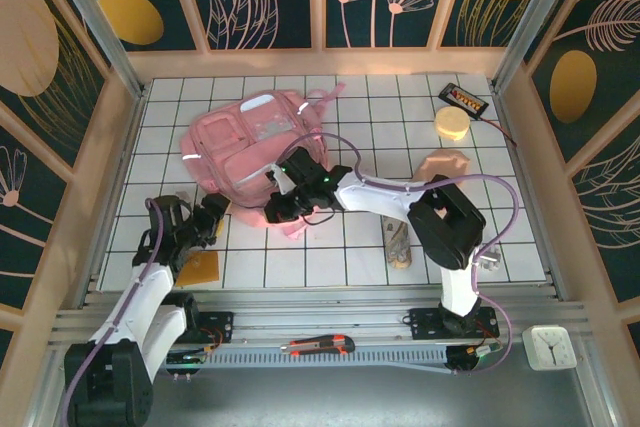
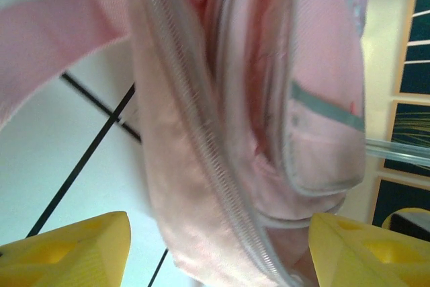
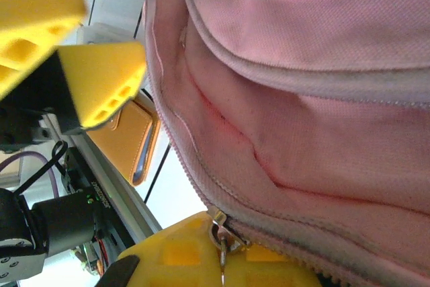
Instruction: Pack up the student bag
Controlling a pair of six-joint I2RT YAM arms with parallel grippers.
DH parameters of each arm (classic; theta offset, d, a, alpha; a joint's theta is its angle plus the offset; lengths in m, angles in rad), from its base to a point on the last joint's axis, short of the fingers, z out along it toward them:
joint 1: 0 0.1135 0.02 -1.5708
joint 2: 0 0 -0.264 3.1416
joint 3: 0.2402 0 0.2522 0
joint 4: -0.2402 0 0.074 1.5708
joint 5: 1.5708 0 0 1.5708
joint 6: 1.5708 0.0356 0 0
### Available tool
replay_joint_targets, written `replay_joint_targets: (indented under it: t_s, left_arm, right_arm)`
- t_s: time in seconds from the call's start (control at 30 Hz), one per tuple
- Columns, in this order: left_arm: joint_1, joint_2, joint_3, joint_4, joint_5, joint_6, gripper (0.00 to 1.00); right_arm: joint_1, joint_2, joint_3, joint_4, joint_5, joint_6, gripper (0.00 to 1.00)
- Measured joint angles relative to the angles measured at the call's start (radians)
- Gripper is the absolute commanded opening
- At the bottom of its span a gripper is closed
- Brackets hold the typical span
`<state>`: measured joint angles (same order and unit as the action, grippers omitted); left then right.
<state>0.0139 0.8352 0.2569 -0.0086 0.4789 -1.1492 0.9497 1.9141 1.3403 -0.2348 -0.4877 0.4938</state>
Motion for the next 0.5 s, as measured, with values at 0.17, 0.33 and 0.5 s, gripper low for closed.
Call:
replay_joint_targets:
  t_s: [0.17, 0.33, 0.5]
  left_arm:
    - [-0.055, 0.095, -0.032, 0.091, 0.012, -0.074, 0.69]
    - [-0.100, 0.245, -0.010, 0.188, 0.018, -0.105, 0.61]
    - [-0.108, 0.356, 0.004, 0.273, 0.043, -0.116, 0.00]
  right_arm:
    - [0.024, 0.001, 0.002, 0.000, 0.019, -0.001, 0.00]
    - [0.043, 0.018, 0.016, -0.007, 0.031, -0.001, 0.00]
    - [0.053, 0.043, 0.046, -0.029, 0.057, -0.001, 0.00]
